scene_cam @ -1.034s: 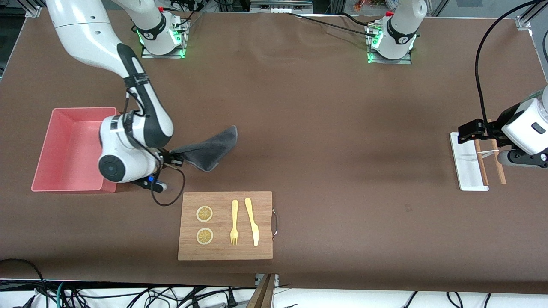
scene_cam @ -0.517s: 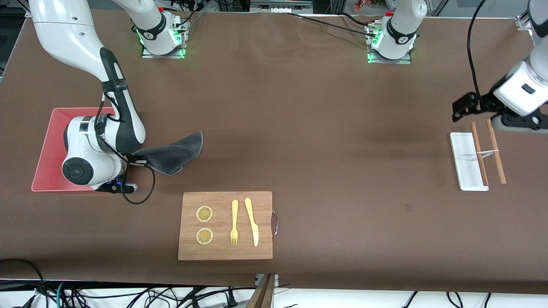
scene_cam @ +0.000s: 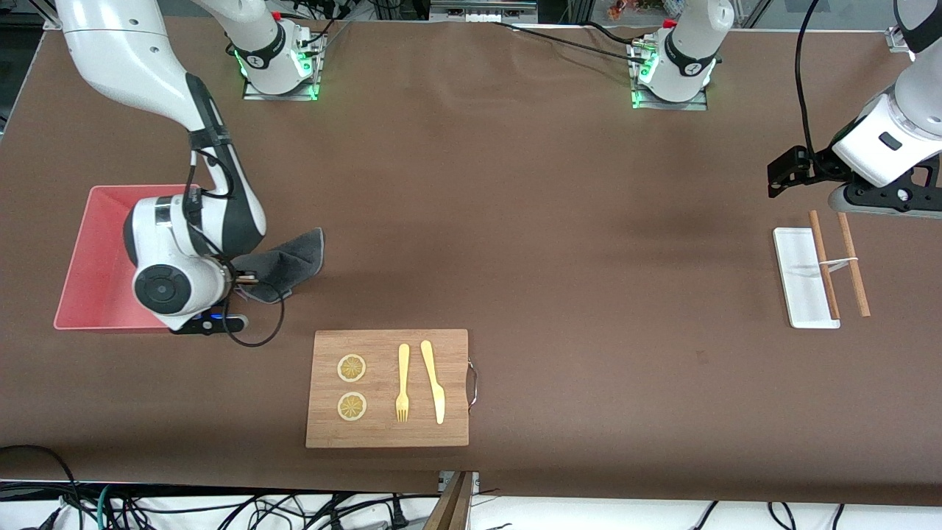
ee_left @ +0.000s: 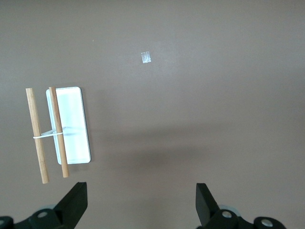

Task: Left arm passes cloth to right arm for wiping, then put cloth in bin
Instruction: 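Wipe the table beside the wooden board with the cloth in the right gripper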

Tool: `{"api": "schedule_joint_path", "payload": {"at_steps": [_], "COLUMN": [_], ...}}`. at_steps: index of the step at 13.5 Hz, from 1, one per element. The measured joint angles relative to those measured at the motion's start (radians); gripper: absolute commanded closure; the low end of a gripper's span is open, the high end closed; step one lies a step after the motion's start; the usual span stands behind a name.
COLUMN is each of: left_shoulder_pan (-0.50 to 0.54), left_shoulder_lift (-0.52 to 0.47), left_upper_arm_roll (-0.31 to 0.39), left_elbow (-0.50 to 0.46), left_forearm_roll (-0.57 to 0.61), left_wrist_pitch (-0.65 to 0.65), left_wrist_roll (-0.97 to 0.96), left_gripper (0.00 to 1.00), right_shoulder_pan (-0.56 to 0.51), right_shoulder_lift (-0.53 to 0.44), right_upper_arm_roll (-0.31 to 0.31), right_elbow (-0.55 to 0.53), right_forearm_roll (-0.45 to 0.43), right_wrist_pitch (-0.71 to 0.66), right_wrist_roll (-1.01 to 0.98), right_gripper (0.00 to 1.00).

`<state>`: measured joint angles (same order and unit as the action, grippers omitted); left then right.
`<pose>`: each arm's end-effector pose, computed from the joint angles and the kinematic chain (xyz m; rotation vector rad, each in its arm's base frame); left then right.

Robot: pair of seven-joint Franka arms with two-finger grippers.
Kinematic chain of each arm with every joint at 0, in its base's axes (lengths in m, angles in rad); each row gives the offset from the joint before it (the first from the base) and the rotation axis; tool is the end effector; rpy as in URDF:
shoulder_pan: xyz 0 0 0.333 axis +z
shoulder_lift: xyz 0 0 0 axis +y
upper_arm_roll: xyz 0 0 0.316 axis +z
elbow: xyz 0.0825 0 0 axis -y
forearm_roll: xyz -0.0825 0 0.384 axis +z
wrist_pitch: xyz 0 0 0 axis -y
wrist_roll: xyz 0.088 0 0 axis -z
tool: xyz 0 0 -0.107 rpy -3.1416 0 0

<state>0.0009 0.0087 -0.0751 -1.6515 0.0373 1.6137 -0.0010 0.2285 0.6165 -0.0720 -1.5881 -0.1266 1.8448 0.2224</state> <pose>0.5568 -0.0374 0.5853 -3.1003 0.1174 0.0699 0.6463 0.0972 0.2529 2.8819 -0.0054 -0.4702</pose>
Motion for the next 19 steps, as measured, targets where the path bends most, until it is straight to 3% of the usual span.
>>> {"api": "schedule_joint_path", "payload": {"at_steps": [3, 11, 16, 19], "left_shoulder_pan": [0.000, 0.004, 0.032, 0.035], "left_shoulder_lift": [0.000, 0.000, 0.000, 0.000], "left_upper_arm_roll": [0.000, 0.005, 0.009, 0.009], "left_elbow": [0.000, 0.000, 0.000, 0.000], "left_forearm_roll": [0.000, -0.001, -0.044, -0.044], "left_wrist_pitch": [0.000, 0.000, 0.000, 0.000], "left_wrist_roll": [0.000, 0.000, 0.000, 0.000], "left_gripper": [0.00, 0.00, 0.00, 0.00], "right_shoulder_pan": [0.004, 0.016, 0.055, 0.068], "right_shoulder_lift": [0.005, 0.058, 0.111, 0.131], "right_upper_arm_roll": [0.088, 0.288, 0.375, 0.424], "right_elbow": [0.000, 0.047, 0.118, 0.125], "right_forearm_roll": [0.070, 0.140, 0.187, 0.259], "right_wrist_pitch": [0.043, 0.230, 0.364, 0.457], "right_wrist_roll": [0.170, 0.543, 0.753, 0.833], "right_gripper": [1.00, 1.00, 1.00, 1.00]}}
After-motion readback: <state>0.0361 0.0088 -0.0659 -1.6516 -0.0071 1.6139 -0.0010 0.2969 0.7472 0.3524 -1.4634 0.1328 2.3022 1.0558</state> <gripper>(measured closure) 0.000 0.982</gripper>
